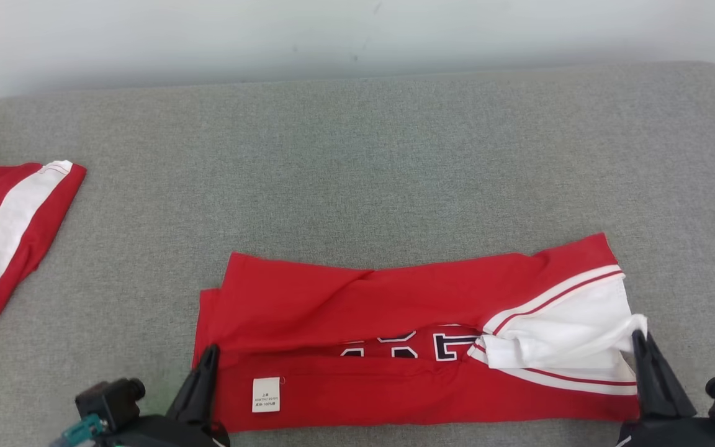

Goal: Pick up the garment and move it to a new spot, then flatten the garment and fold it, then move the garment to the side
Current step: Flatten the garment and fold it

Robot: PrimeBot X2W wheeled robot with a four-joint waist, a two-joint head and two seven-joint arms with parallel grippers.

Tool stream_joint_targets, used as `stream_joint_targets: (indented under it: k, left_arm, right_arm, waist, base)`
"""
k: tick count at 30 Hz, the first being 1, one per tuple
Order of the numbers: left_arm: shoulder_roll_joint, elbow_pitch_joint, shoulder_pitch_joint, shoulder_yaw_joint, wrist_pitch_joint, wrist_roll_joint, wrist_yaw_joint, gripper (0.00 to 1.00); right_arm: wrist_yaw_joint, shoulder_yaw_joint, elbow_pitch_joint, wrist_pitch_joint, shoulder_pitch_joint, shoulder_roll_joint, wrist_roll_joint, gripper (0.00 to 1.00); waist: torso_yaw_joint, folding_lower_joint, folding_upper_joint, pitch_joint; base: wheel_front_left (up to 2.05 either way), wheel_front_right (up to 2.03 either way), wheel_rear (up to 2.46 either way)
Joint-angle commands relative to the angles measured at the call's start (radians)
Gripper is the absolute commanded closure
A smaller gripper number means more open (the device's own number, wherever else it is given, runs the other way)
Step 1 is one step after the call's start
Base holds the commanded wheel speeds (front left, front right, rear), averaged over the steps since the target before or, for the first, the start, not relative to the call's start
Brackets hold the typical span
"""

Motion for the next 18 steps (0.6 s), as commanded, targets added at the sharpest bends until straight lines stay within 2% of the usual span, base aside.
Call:
stream_joint_targets:
  k: [1, 4, 5, 6, 7, 8, 9, 10, 13, 18]
  left_arm:
    - [-0.006, 0.006, 0.022, 0.004, -0.003, 0.01, -0.006, 1.0]
    - [-0.018, 0.017, 0.039, 0.002, -0.003, 0.02, -0.009, 1.0]
    - [-0.021, 0.02, 0.044, 0.005, -0.003, 0.024, -0.012, 1.0]
    - [-0.021, 0.024, 0.047, 0.005, -0.003, 0.034, -0.012, 1.0]
    - [-0.021, 0.025, 0.048, 0.009, -0.003, 0.049, -0.009, 1.0]
    - [-0.023, 0.023, 0.048, 0.015, -0.003, 0.069, -0.007, 0.85]
    - [-0.025, 0.022, 0.051, 0.02, -0.003, 0.083, -0.004, 0.32]
    - [-0.027, 0.018, 0.055, 0.031, -0.003, 0.106, -0.002, 0.0]
    - [-0.035, 0.012, 0.064, 0.062, -0.003, 0.14, -0.005, 0.0]
    - [-0.067, -0.013, 0.098, 0.169, -0.003, 0.237, -0.017, 0.0]
  right_arm:
    - [0.0, -0.001, -0.001, 0.009, 0.018, 0.008, 0.0, 1.0]
    - [0.0, 0.003, 0.004, 0.022, 0.028, 0.005, 0.007, 1.0]
    - [0.0, 0.003, 0.006, 0.023, 0.031, 0.003, 0.009, 0.86]
    - [0.0, -0.001, 0.009, 0.025, 0.035, 0.001, 0.01, 0.61]
    - [0.0, -0.003, 0.011, 0.025, 0.038, 0.001, 0.008, 0.0]
    - [0.0, 0.0, 0.007, 0.023, 0.038, 0.003, 0.013, 0.0]
    - [0.0, 0.0, 0.003, 0.024, 0.038, 0.002, 0.015, 0.0]
    - [0.0, -0.001, -0.001, 0.026, 0.04, -0.001, 0.017, 0.0]
    - [0.0, 0.0, -0.012, 0.018, 0.041, -0.009, 0.022, 0.0]
    - [0.0, -0.001, -0.033, 0.032, 0.033, -0.031, 0.039, 0.0]
  waist:
    - [0.0, 0.0001, 0.0001, -0.003]
    - [0.003, 0.0001, 0.0001, -0.01]
    - [0.003, 0.0001, 0.0001, -0.013]
    - [0.003, 0.0001, 0.0001, -0.016]
    - [0.003, 0.0001, 0.0001, -0.019]
    - [0.003, 0.0001, 0.0001, -0.022]
    - [0.003, 0.0001, 0.0001, -0.024]
    - [0.004, 0.0001, 0.0001, -0.028]
    - [0.005, 0.0001, 0.0001, -0.034]
    - [0.014, 0.0001, 0.0001, -0.051]
  base:
    - [0.0, 0.0, 0.0]
    - [0.0, 0.0, 0.0]
    - [0.0, 0.0, 0.0]
    - [0.0, 0.0, 0.0]
    - [0.0, 0.0, 0.0]
    - [0.0, 0.0, 0.0]
    - [0.0, 0.0, 0.0]
    - [0.0, 0.0, 0.0]
    - [0.0, 0.0, 0.0]
    - [0.0, 0.0, 0.0]
